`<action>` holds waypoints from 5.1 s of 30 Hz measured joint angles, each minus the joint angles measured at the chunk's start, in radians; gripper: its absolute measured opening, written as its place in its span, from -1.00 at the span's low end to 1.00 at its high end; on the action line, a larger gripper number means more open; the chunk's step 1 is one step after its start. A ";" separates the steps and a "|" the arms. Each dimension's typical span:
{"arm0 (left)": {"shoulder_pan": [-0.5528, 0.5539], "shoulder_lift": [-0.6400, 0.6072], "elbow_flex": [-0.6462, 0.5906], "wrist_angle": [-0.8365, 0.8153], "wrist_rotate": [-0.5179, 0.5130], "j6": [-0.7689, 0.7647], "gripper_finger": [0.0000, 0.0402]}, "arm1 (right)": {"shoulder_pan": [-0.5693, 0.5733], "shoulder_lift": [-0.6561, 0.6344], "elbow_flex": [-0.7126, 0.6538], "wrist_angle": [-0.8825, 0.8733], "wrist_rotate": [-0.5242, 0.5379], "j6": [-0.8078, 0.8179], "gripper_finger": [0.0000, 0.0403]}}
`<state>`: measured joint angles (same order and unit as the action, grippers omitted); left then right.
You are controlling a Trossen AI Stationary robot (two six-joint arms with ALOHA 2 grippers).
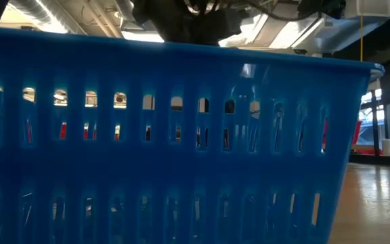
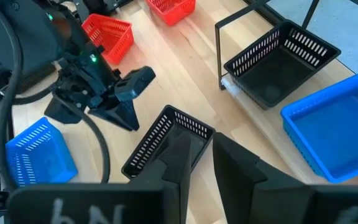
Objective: Stack baskets on shelf by color
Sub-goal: Stack the right black bin on top of the other black bin on the shelf
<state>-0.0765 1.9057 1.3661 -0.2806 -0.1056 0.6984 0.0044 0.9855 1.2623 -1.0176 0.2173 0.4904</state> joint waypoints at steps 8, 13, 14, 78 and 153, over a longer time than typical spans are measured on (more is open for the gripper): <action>0.000 0.021 -0.003 -0.010 -0.003 0.016 -0.75 | 0.000 0.000 0.000 0.001 0.000 0.000 -0.67; 0.003 0.019 -0.002 0.000 -0.003 0.022 -0.75 | 0.000 0.000 0.000 0.002 0.001 0.000 -0.67; 0.005 0.019 -0.003 -0.001 -0.003 0.022 -0.75 | 0.000 0.000 0.000 0.002 0.002 0.000 -0.67; 0.024 0.061 -0.003 0.050 -0.019 0.283 -0.75 | 0.000 0.000 -0.001 0.002 0.000 -0.027 -0.67; 0.288 0.133 0.639 -0.607 -0.092 0.808 -1.00 | 0.000 -0.102 -0.001 0.002 -0.001 -0.050 -0.67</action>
<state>0.2118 2.0392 2.0056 -0.8871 -0.1973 1.5068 0.0040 0.8831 1.2617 -1.0151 0.2165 0.4400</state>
